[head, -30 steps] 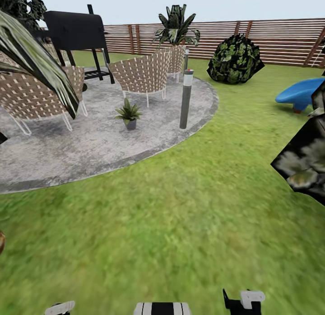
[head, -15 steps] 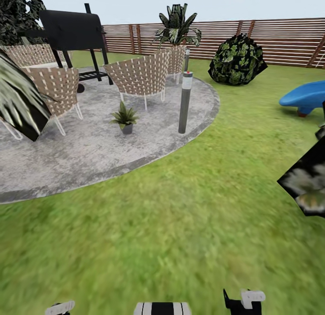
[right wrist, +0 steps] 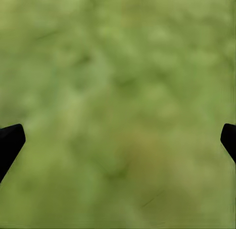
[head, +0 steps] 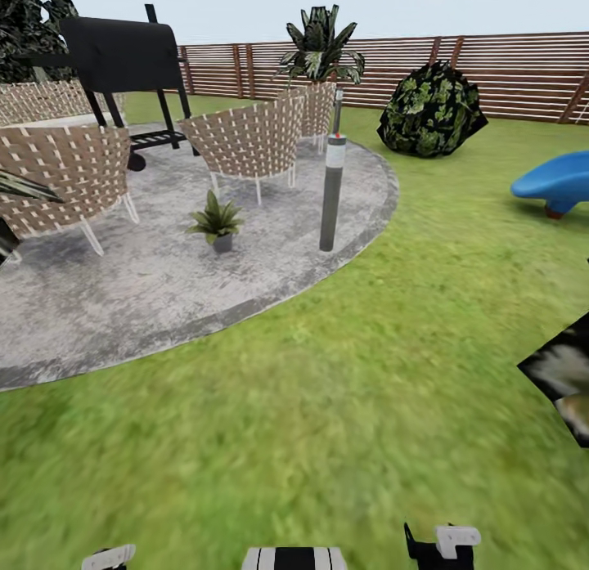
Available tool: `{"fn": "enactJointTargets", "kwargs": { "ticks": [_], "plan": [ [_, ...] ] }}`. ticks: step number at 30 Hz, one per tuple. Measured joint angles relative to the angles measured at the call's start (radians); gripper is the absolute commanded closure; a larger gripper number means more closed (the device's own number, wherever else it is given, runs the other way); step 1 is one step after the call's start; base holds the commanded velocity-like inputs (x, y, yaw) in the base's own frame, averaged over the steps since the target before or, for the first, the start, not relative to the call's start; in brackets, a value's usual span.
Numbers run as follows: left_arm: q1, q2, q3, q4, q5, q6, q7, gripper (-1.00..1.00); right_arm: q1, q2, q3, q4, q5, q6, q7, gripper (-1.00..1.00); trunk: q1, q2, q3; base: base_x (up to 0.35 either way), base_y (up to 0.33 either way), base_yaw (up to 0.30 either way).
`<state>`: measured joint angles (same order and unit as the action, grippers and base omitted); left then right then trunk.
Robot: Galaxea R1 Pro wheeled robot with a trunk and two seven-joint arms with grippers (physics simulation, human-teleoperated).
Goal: Pick up the pesticide atomizer in the garden and spray insectifuge to fully cover both potted plants in the garden.
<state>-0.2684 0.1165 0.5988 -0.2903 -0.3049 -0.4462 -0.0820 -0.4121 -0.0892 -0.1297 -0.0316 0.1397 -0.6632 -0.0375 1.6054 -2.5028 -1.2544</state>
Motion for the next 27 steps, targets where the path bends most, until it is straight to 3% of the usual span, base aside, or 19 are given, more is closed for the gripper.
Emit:
{"fn": "enactJointTargets", "kwargs": {
  "ticks": [12, 27],
  "plan": [
    [0.0, 0.0, 0.0, 0.0, 0.0, 0.0, 0.0, 1.0, 0.0, 0.0, 0.001, 0.0, 0.0, 0.0, 0.0, -1.0, 0.0, 0.0, 0.0, 0.334, -0.098, 0.229],
    [0.0, 0.0, 0.0, 0.0, 0.0, 0.0, 0.0, 1.0, 0.0, 0.0, 0.0, 0.0, 0.0, 0.0, 0.0, -1.0, 0.0, 0.0, 0.0, 0.335, -0.05, 0.017]
  ]
}}
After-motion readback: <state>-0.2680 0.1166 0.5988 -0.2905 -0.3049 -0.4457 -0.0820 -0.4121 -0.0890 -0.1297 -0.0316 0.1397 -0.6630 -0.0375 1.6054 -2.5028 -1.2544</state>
